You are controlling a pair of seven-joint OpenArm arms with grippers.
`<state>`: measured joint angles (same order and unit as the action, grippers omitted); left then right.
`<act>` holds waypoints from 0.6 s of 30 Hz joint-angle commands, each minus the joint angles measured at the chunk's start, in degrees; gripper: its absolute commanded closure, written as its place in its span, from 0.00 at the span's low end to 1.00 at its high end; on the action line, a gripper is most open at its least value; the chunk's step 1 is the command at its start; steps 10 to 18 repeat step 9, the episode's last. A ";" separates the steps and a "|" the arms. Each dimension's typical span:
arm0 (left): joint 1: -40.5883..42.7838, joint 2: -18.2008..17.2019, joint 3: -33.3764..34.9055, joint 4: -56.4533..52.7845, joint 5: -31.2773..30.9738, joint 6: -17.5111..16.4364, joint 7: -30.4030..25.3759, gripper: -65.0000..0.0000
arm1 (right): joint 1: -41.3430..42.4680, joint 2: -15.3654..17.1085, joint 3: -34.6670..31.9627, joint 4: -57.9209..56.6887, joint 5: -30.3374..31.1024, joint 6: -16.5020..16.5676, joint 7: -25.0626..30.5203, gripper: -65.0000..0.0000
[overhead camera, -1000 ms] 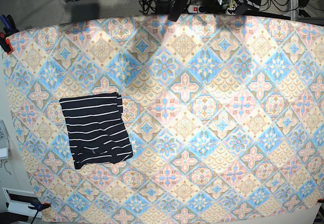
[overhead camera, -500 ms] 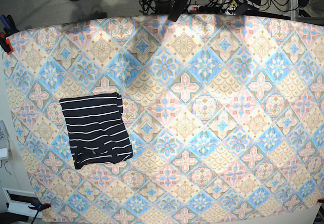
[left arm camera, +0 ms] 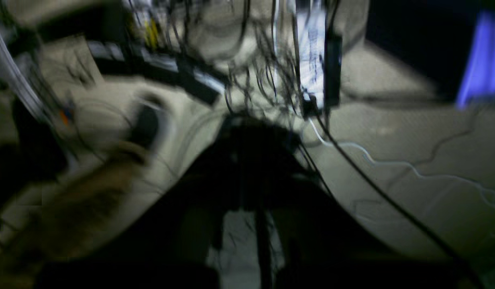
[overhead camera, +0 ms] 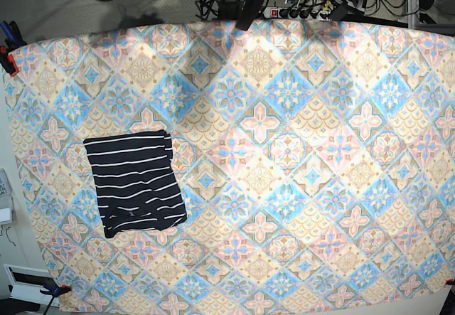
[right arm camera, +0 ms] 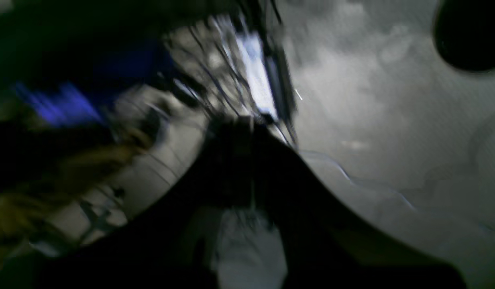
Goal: Fold the T-shirt properly
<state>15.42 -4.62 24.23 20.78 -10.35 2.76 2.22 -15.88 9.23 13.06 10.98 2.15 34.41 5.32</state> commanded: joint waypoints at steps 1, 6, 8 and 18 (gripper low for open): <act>0.10 -0.08 0.78 -0.51 0.20 0.09 -0.15 1.00 | -0.43 0.39 0.17 0.05 0.26 -0.70 0.52 0.98; -0.69 -0.08 1.75 -0.42 -0.16 0.09 -0.33 1.00 | 1.24 0.13 0.00 0.23 0.26 -7.91 0.61 0.98; -0.69 -0.08 1.57 -0.42 -0.24 0.09 -0.33 1.00 | 1.77 0.04 -0.27 0.23 0.26 -8.00 0.61 0.98; -0.69 -0.08 1.49 -0.42 -0.24 0.09 -0.33 1.00 | 2.12 -0.58 -0.27 0.23 0.18 -8.00 0.61 0.98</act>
